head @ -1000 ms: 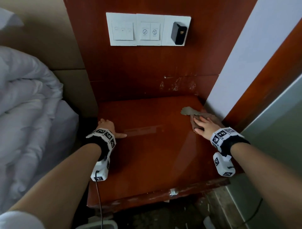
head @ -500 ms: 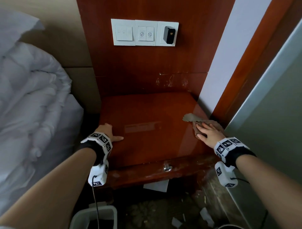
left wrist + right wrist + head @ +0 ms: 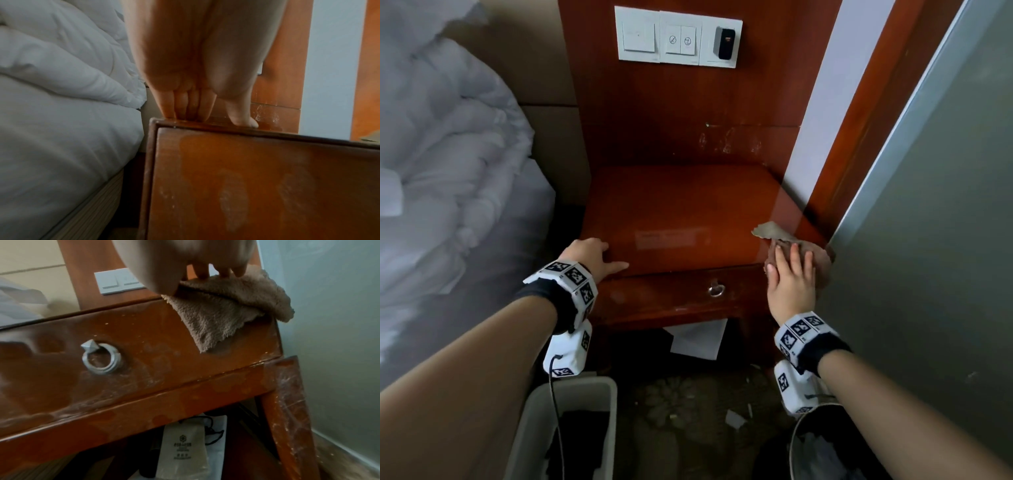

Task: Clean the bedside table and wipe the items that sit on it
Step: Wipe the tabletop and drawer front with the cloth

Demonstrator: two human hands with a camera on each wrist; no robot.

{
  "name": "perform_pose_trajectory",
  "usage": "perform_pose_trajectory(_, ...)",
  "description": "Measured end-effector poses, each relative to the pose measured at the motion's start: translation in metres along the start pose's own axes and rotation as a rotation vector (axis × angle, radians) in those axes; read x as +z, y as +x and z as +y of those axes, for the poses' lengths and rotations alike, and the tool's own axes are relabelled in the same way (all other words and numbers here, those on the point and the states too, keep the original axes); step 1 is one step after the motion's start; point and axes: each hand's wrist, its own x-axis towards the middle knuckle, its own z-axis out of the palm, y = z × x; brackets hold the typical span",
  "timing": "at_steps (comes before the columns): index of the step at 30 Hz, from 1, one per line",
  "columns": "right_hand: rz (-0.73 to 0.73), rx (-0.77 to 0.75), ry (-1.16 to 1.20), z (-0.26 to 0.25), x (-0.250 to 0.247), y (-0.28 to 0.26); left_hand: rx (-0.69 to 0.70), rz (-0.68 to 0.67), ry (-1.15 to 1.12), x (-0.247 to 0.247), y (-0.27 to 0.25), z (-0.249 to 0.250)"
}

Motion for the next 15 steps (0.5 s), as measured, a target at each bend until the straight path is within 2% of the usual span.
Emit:
perform_pose_trajectory(4, 0.071, -0.148, -0.150, -0.009, -0.005, -0.004, 0.020, 0.069, -0.050, 0.006, -0.018, -0.004)
perform_pose_trajectory(7, 0.081, -0.239, -0.178, -0.011, -0.009, 0.003, 0.039, 0.097, -0.085, 0.010, -0.030, -0.009)
perform_pose_trajectory(11, 0.051, -0.363, -0.121, -0.024, -0.007, 0.008, 0.052, 0.103, -0.084, 0.012, -0.037, -0.015)
perform_pose_trajectory(15, -0.016, -0.501, -0.061, -0.072, 0.003, 0.003, 0.066, 0.102, -0.063, 0.012, -0.040, -0.015)
